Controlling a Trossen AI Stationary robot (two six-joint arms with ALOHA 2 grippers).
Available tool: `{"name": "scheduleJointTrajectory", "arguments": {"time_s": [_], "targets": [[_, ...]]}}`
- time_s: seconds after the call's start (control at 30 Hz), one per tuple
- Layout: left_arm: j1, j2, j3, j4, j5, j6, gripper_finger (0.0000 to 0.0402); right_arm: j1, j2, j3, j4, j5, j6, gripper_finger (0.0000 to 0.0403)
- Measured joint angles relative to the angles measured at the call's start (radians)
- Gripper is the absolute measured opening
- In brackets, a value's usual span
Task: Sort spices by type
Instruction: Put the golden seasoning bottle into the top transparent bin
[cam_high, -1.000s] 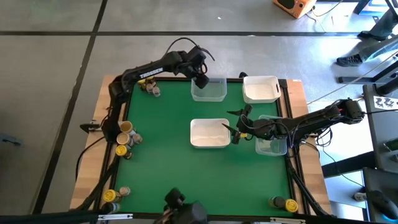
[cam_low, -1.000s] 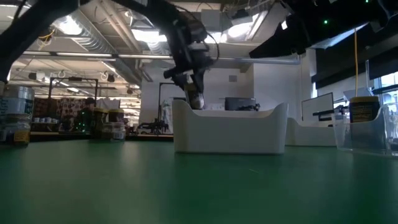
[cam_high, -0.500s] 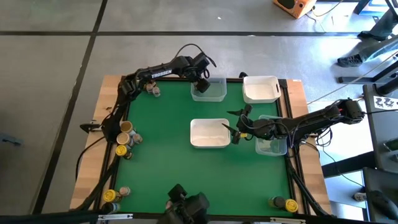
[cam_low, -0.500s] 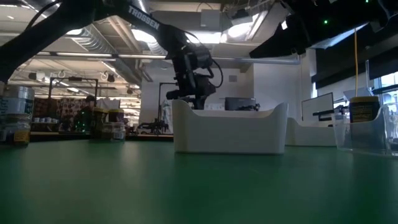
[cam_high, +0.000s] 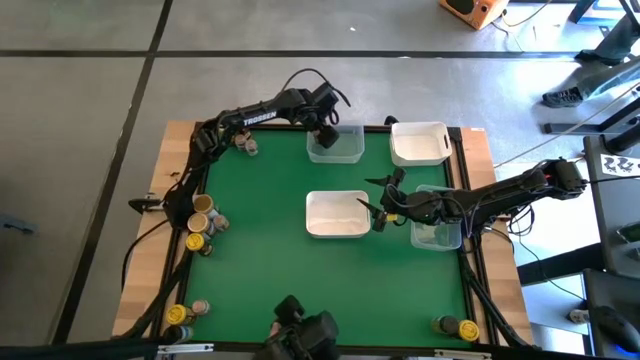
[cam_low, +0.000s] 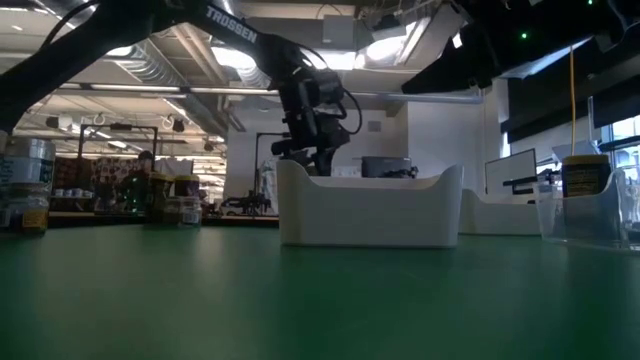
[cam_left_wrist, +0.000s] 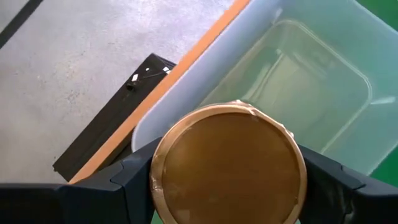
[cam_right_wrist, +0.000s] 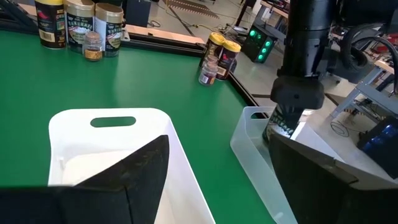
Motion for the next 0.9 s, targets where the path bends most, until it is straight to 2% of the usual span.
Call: {"name": "scheduleJointTrajectory", "arguments": {"time_s": [0.13, 0.33, 0.67, 0.9], "targets": [[-0.002, 0.0, 0.0, 0.001, 0.024, 0.013, 0.0283, 0.0, 0.0, 0.0, -0.003, 0.0, -0.006, 0.0276], [-0.004, 0.0, 0.0, 0.013, 0.003, -0.071, 0.0285, 0.0, 0.0, 0.0, -0.007, 0.0, -0.006, 0.0276], [-0.005, -0.001, 0.0, 0.001, 0.017, -0.097, 0.035, 0.0, 0.0, 0.0, -0.024, 0.002, -0.01, 0.0276], [-0.017, -0.001, 0.125, -0.132, 0.018, -0.043, 0.035, 0.0, 0.0, 0.0, -0.024, 0.008, -0.01, 0.0276]]}}
